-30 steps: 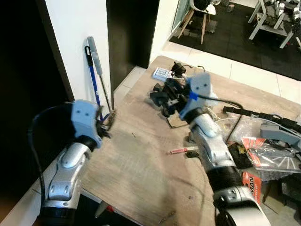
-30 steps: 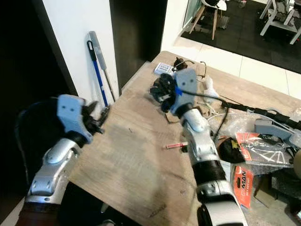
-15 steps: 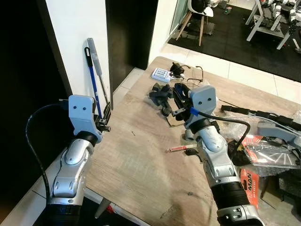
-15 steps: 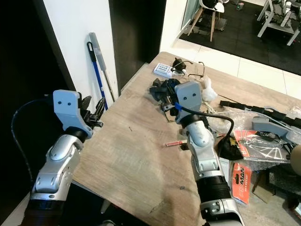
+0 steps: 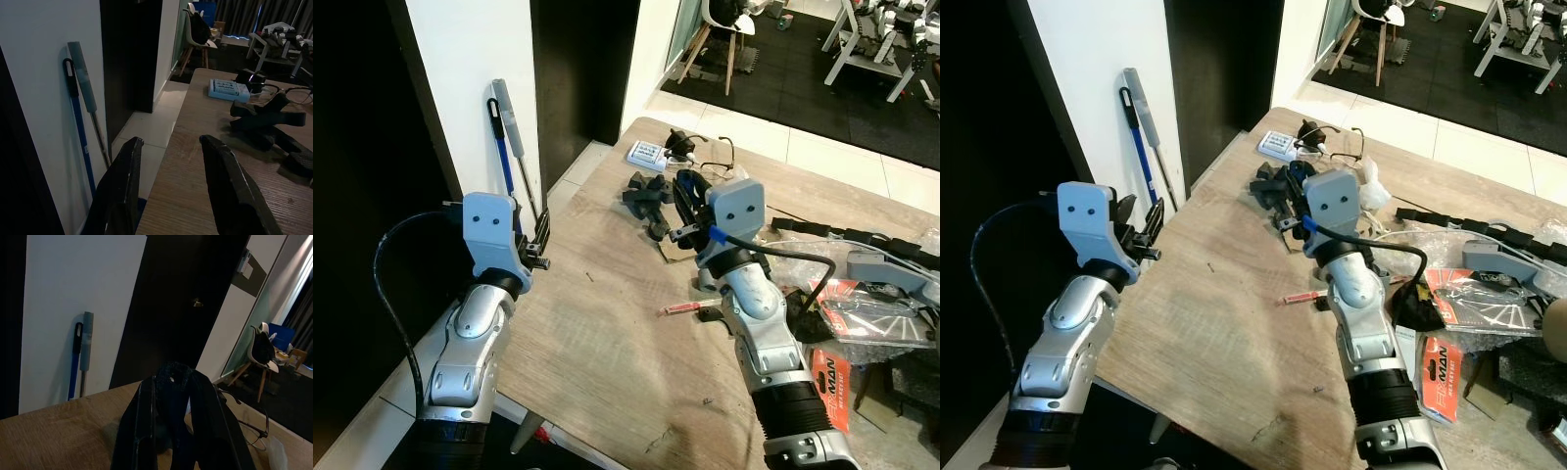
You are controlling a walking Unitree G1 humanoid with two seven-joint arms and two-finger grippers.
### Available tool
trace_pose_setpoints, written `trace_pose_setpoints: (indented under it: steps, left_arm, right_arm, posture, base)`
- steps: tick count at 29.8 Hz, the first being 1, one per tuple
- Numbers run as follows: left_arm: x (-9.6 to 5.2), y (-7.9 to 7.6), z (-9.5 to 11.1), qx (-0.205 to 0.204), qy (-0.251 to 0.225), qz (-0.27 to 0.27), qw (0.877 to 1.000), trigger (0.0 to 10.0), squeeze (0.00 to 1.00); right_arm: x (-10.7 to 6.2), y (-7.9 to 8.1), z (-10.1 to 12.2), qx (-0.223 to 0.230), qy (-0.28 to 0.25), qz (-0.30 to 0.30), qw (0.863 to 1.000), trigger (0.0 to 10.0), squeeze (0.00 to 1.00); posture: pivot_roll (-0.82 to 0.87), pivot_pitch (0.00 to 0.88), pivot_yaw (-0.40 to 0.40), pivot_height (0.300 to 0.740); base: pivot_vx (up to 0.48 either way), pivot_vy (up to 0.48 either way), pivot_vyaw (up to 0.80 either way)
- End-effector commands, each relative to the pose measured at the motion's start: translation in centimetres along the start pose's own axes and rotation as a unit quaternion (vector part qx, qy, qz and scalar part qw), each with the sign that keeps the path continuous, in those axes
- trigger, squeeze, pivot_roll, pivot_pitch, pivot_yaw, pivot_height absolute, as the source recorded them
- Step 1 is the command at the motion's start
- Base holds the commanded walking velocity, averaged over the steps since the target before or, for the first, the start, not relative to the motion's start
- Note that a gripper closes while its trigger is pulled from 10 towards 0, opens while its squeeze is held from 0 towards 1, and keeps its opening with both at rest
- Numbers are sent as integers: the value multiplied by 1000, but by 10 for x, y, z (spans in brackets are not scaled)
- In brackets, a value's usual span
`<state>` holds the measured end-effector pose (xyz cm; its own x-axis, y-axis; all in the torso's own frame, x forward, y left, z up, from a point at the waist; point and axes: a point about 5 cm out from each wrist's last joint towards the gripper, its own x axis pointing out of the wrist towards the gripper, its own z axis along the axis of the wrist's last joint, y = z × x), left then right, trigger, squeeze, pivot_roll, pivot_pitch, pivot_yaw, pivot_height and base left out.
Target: Picking trash to rubbish bin
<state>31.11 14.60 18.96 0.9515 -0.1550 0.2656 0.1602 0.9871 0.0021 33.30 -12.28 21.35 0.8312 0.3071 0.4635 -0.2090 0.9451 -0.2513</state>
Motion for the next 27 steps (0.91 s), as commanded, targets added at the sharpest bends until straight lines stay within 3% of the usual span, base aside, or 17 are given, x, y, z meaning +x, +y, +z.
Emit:
trace_pose_setpoints:
  steps: [1,27]
  left_arm:
    - [-2,-4,-3,-5,9,-6,1000,10000,0]
    - [-5,-7,-3,-1,15,-27,1000,10000,0]
  right_arm:
    - [-2,1,1,3,0,-3,1000,10000,0]
    - [-4,7,1,9,-1,-3,1000,10000,0]
  posture:
    - [-48,149,-57,740]
    - [-35,122,-45,740]
  base:
    - [-247,0,0]
    - [-301,0,0]
